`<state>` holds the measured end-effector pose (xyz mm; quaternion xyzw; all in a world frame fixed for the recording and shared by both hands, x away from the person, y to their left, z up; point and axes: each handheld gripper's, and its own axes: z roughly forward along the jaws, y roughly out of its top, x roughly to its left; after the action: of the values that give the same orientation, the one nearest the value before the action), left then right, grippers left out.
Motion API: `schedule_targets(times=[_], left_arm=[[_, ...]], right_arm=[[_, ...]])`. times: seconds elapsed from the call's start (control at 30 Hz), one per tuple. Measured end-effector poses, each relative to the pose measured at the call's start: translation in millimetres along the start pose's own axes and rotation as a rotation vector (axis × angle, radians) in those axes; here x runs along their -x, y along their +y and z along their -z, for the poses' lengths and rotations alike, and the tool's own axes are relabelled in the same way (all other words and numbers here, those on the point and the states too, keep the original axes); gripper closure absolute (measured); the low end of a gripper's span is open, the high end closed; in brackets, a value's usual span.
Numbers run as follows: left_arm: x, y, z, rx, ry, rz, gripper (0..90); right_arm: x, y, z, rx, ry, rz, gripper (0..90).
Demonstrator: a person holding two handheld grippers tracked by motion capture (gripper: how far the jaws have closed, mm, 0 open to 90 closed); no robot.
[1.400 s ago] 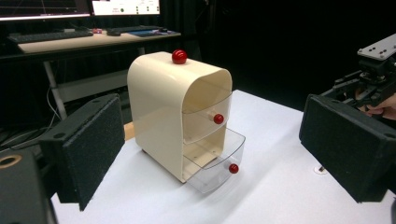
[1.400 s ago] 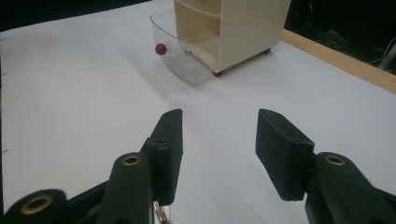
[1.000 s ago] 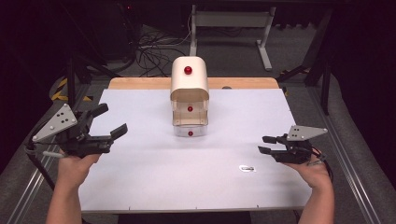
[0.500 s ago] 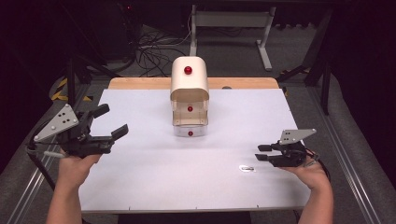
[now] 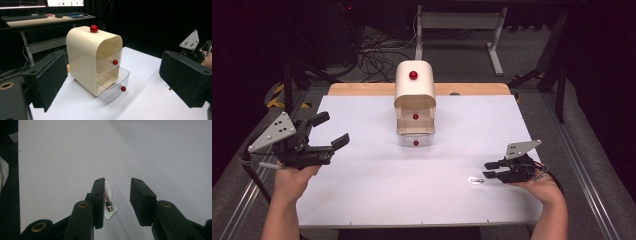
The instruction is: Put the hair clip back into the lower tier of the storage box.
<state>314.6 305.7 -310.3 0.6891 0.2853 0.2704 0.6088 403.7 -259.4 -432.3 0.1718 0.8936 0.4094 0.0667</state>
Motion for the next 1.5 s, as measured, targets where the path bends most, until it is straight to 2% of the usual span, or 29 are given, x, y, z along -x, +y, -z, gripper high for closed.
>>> schedule_targets(times=[0.27,0.5,0.9,1.07,1.1,1.37,1.43,1.5], left_arm=[[0.0,-0.2,-0.3,-0.002,-0.001,0.0,8.9],[0.2,-0.3,-0.1,-0.002,-0.003,0.001,9.2],[0.6,-0.7,-1.1,-0.01,-0.014,-0.001,10.4],[0.6,-0.8,-1.0,-0.011,-0.016,0.0,10.7],[0.6,-0.8,-1.0,-0.011,-0.015,-0.001,10.7],[0.8,-1.1,-1.3,-0.013,-0.017,0.001,11.2],[0.5,-1.1,-1.3,-0.015,-0.017,-0.002,11.4],[0.5,-1.2,-1.4,-0.015,-0.018,-0.002,11.5]], right_arm=[[-1.5,-1.3,-10.8,-0.062,0.033,0.021,69.1],[-2.4,-2.1,-17.1,-0.098,0.034,0.05,72.4],[-2.5,-3.0,-27.0,-0.147,0.035,0.071,74.4],[-1.5,-4.0,-29.9,-0.165,0.037,0.071,75.6],[-2.0,-4.1,-30.8,-0.167,0.037,0.059,75.7],[-1.5,-4.6,-31.4,-0.164,0.037,0.038,76.7],[-1.5,-4.5,-31.5,-0.161,0.042,0.039,81.1],[-1.8,-3.9,-31.6,-0.165,0.041,0.043,81.8]])
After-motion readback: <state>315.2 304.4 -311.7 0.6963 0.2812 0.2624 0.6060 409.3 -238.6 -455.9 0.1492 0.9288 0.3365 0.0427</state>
